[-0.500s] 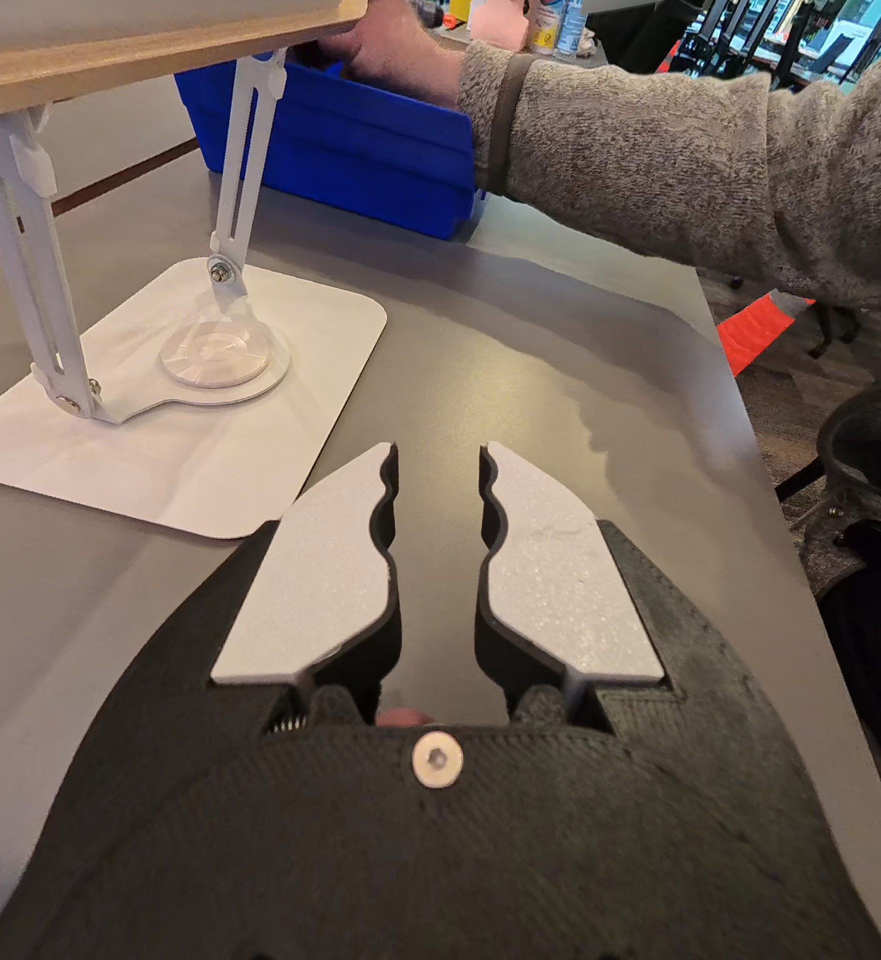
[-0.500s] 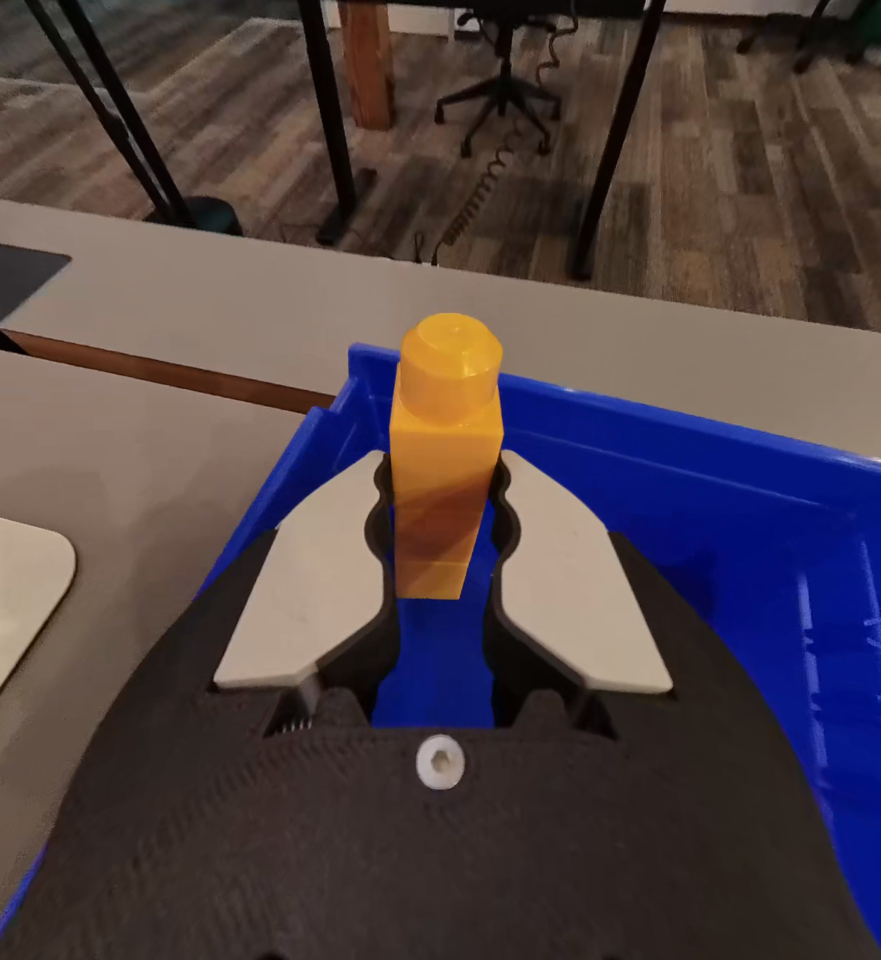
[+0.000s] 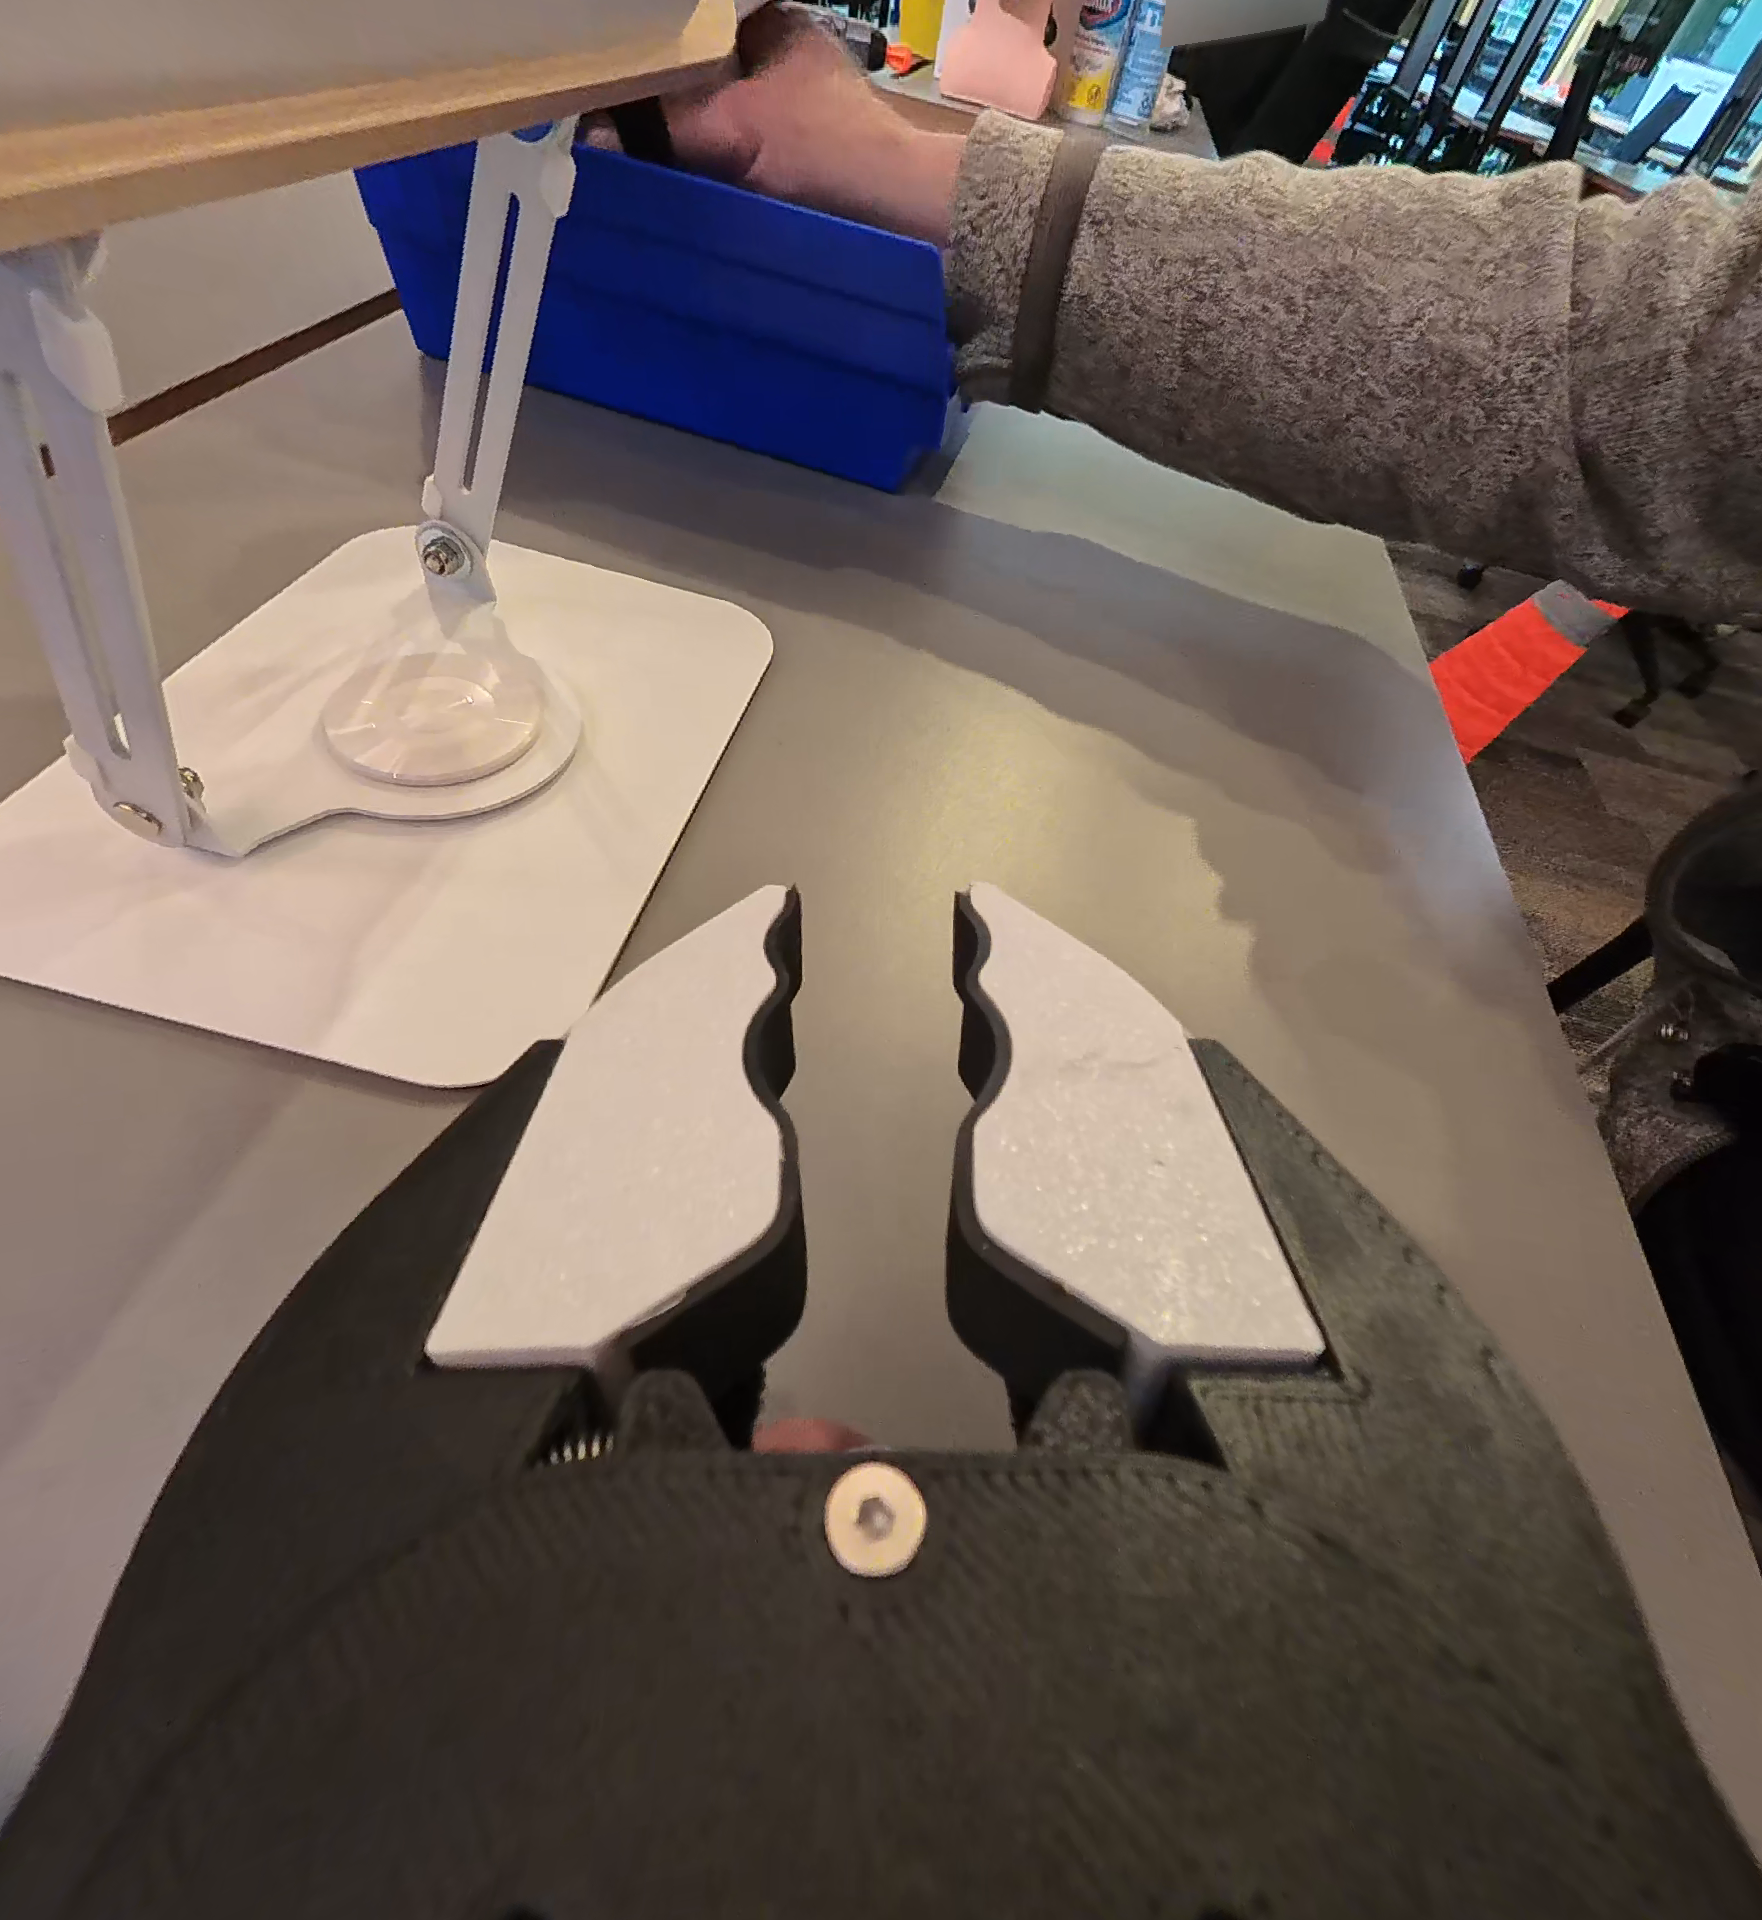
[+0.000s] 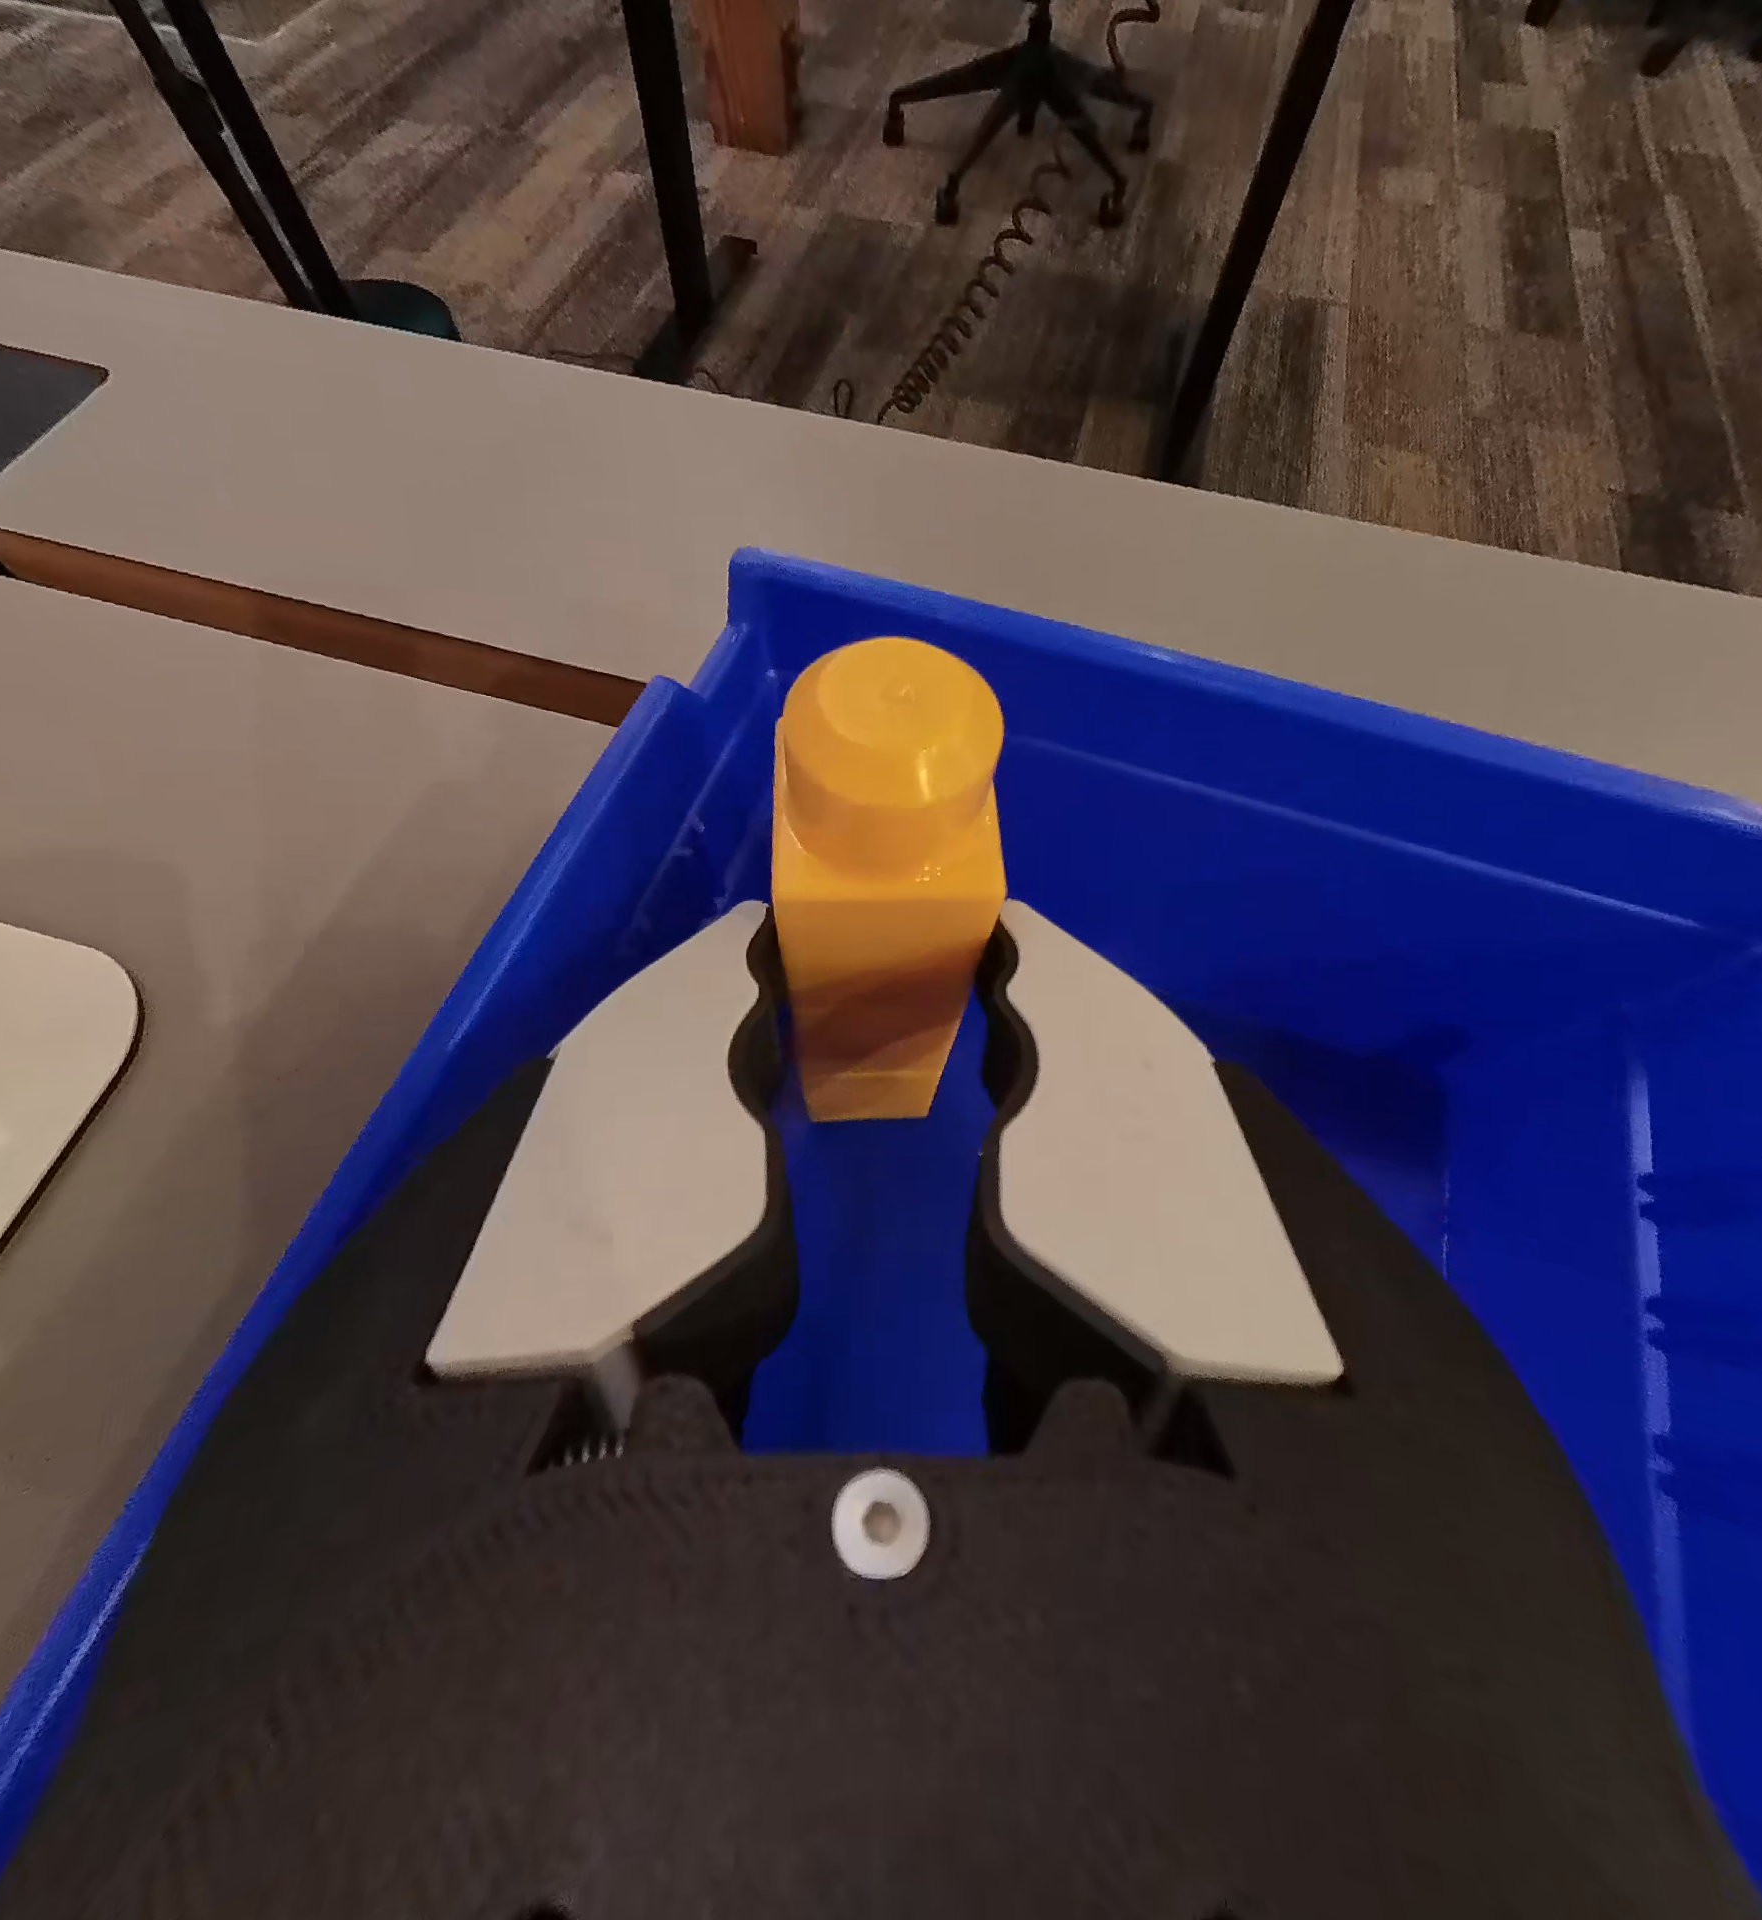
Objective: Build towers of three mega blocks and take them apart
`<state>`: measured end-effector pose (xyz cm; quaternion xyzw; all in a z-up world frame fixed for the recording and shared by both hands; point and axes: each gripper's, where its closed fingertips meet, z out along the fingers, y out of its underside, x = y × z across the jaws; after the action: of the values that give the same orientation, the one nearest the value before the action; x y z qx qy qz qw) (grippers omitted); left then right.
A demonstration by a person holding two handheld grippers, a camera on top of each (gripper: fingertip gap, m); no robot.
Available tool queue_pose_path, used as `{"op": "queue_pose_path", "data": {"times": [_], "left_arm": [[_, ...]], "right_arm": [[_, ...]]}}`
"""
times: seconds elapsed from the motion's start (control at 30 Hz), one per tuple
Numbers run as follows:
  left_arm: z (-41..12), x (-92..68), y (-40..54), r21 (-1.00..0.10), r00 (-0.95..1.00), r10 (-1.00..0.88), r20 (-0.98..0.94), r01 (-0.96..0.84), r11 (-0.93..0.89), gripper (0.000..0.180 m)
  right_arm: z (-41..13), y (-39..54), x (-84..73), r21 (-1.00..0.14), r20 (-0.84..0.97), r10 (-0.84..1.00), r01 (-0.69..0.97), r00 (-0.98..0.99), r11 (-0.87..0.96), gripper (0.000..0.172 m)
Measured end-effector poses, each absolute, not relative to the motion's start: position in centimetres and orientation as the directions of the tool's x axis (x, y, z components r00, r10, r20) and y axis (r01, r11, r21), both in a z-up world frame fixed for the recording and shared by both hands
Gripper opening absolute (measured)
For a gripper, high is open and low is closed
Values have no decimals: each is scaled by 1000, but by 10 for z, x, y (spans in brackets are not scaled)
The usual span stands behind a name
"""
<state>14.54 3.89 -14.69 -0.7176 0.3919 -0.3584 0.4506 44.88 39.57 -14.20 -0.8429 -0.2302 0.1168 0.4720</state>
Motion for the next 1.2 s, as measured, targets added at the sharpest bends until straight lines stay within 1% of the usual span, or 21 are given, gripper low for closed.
{"op": "queue_pose_path", "data": {"times": [0.2, 0.27, 0.33, 0.4, 0.47, 0.57, 0.6, 0.63, 0.73, 0.8, 0.9, 0.93, 1.0, 1.13, 1.2], "left_arm": [[-148, 146, 39, -925, 439, -884, 161, -245, -290, 27], [-149, 145, 39, -924, 440, -883, 163, -246, -293, 27], [-149, 145, 39, -923, 440, -883, 163, -247, -294, 26], [-149, 145, 39, -924, 440, -883, 161, -248, -292, 26], [-149, 145, 39, -924, 439, -884, 161, -247, -291, 26], [-147, 144, 40, -928, 445, -883, 152, -243, -282, 26], [-146, 144, 39, -930, 444, -884, 146, -243, -276, 26], [-145, 143, 40, -932, 448, -884, 134, -247, -266, 27], [-137, 140, 40, -938, 464, -883, 67, -271, -214, 29], [-126, 134, 42, -943, 488, -873, 11, -286, -172, 31], [-105, 119, 44, -955, 526, -849, -44, -272, -119, 32], [-99, 113, 43, -956, 532, -845, -57, -273, -108, 30], [-89, 96, 44, -955, 567, -818, -98, -286, -84, 25], [-65, 50, 42, -952, 651, -737, -180, -304, -36, 3], [-58, 20, 42, -945, 701, -683, -203, -322, -50, 2]], "right_arm": [[-144, 390, 442, -826, 22, 505, 300, 863, -477, 37], [-147, 390, 440, -820, 17, 505, 301, 863, -487, 51], [-147, 389, 441, -824, 8, 503, 291, 864, -487, 50], [-146, 387, 443, -826, 6, 498, 285, 867, -486, 53], [-142, 384, 448, -829, -21, 486, 256, 873, -496, 61], [-119, 374, 461, -864, -23, 469, 218, 883, -453, 61], [-110, 368, 466, -877, -12, 462, 213, 887, -431, 59], [-98, 360, 468, -893, 2, 465, 211, 885, -397, 51], [-61, 329, 469, -938, 65, 474, 216, 878, -272, 40], [-38, 302, 462, -963, 99, 496, 209, 862, -172, 27], [-24, 266, 446, -972, 146, 542, 222, 827, -77, 13], [-23, 255, 439, -975, 143, 566, 213, 812, -58, 1], [-24, 240, 431, -982, 139, 587, 188, 798, -24, 0], [-33, 223, 420, -981, 162, 608, 194, 777, 14, 0], [-29, 213, 411, -980, 175, 638, 194, 750, 41, 0]]}}
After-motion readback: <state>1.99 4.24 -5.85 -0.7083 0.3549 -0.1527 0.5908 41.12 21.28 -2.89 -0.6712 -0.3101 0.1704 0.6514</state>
